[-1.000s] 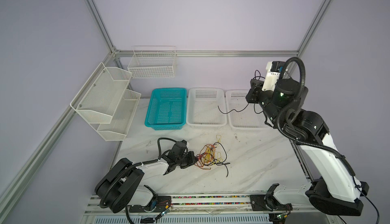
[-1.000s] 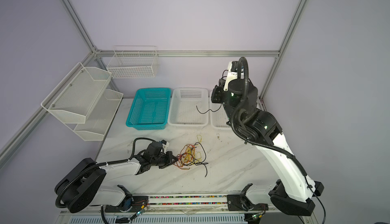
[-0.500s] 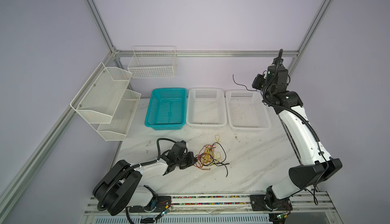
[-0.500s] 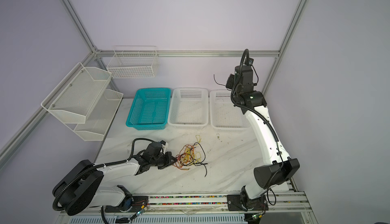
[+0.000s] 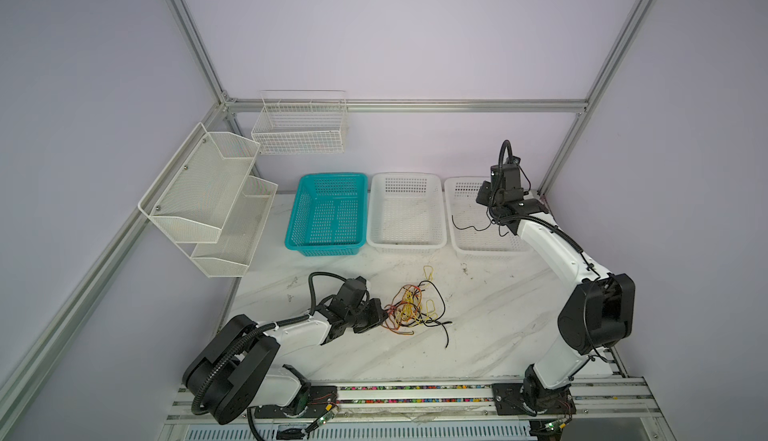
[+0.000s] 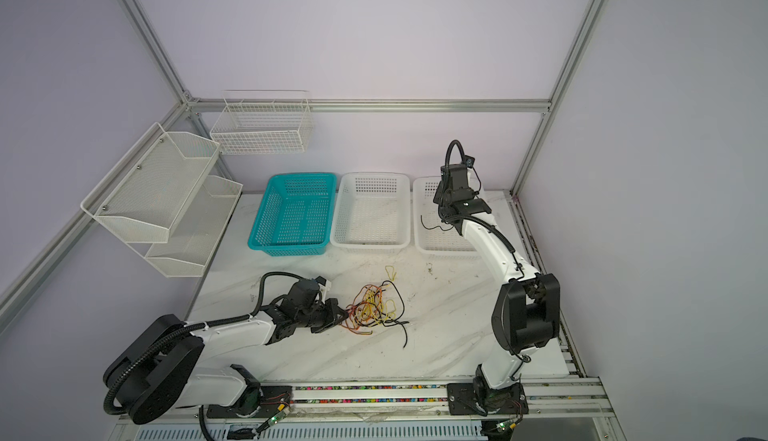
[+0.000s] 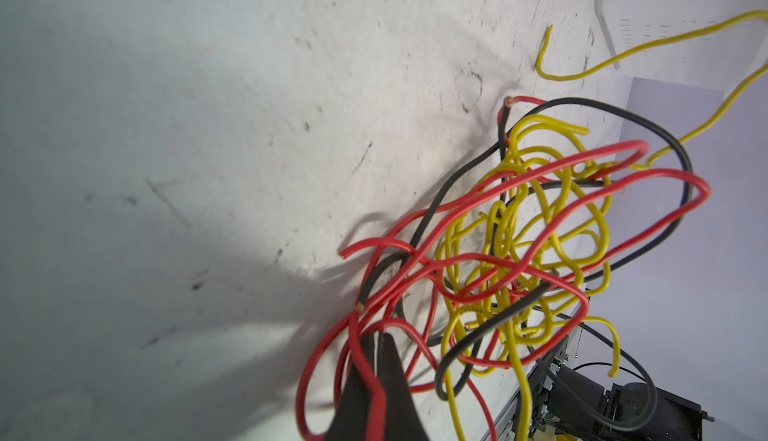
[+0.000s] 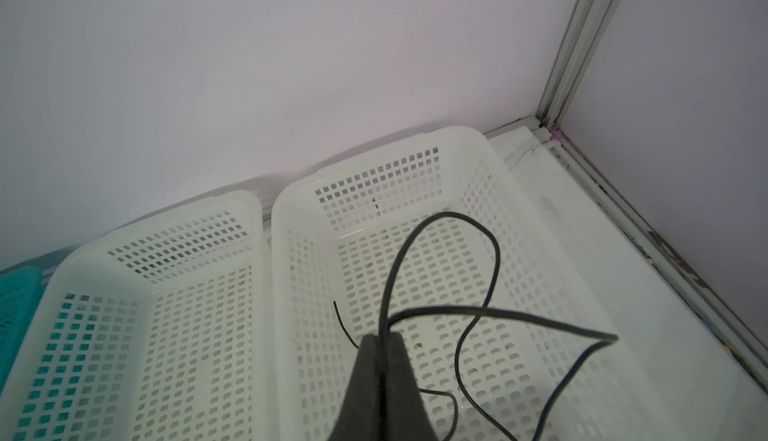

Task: Untangle the cables
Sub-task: 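Lower the black wire into the white basket farthest along with the right gripper, then move the right gripper back down to the wire bundle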

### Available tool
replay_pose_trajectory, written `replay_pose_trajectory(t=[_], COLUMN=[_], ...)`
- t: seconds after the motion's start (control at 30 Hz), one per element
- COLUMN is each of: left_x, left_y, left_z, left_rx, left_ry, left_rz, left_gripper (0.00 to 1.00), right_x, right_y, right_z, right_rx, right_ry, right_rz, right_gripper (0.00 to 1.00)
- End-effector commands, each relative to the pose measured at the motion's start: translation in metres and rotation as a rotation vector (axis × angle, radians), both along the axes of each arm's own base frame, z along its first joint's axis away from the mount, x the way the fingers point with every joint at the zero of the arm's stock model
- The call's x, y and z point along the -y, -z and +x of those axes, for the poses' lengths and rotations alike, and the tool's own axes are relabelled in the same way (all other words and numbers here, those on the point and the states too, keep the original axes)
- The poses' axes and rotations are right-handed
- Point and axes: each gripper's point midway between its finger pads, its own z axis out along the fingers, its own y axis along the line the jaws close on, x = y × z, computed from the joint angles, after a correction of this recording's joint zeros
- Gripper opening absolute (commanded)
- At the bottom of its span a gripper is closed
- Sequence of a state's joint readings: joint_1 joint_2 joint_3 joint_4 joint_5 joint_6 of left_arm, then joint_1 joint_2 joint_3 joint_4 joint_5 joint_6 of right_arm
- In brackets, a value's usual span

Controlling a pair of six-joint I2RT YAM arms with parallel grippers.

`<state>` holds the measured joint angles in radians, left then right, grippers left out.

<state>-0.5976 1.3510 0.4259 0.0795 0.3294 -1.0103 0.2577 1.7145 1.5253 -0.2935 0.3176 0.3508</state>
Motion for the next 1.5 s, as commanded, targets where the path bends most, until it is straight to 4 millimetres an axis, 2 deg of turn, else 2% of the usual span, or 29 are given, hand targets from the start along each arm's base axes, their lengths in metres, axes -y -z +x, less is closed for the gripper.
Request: replay_pose_trajectory(t=[0.0,0.17,0.27,0.4,0.53,0.73,0.8,0.87,1.0,1.13,1.3,1.47], left_x=[0.01,0.009,0.009,0.009,0.008,0.007,0.007,0.008,0.009,0.01,0.011,0.011], left_y=[-0.023,-0.023,-0.022,-0.024,-0.025,-0.025,-0.027,-0.028,-0.031,-0.036,-0.042,-0.043], left_z=[0.014,0.013,0.013,0.014,0.014,0.014,0.015,0.016,0.018,0.02,0.02,0.019], left_rx=[0.053,0.053,0.052,0.055,0.059,0.062,0.066,0.068,0.081,0.096,0.115,0.117], left_ry=[0.002,0.0,0.0,-0.001,-0.003,-0.002,-0.004,-0.004,-0.007,-0.009,-0.007,-0.004], left_rz=[-0.035,-0.031,-0.03,-0.031,-0.024,-0.02,-0.022,-0.023,-0.031,-0.046,-0.061,-0.064], left_gripper=[0.0,0.0,0.0,0.0,0.0,0.0,0.0,0.0,0.0,0.0,0.0,0.0], right_x=[-0.004,-0.007,-0.013,-0.013,-0.012,-0.016,-0.016,-0.024,-0.042,-0.076,-0.118,-0.139], right_y=[0.011,0.026,0.029,0.025,0.019,-0.009,-0.025,-0.037,-0.045,-0.037,0.008,0.064], right_z=[0.01,0.012,0.013,0.012,0.011,0.003,-0.004,-0.014,-0.047,-0.102,-0.171,-0.225], right_rx=[0.009,-0.025,-0.051,-0.052,-0.049,-0.002,0.024,0.041,0.034,0.038,-0.046,-0.145], right_ry=[0.0,-0.004,-0.024,-0.023,-0.016,-0.043,-0.053,-0.101,-0.208,-0.377,-0.56,-0.662], right_rz=[0.04,0.05,0.064,0.083,0.092,0.125,0.129,0.159,0.225,0.324,0.366,0.4], right_gripper=[0.0,0.0,0.08,0.29,0.31,0.4,0.45,0.5,0.55,0.56,0.55,0.55])
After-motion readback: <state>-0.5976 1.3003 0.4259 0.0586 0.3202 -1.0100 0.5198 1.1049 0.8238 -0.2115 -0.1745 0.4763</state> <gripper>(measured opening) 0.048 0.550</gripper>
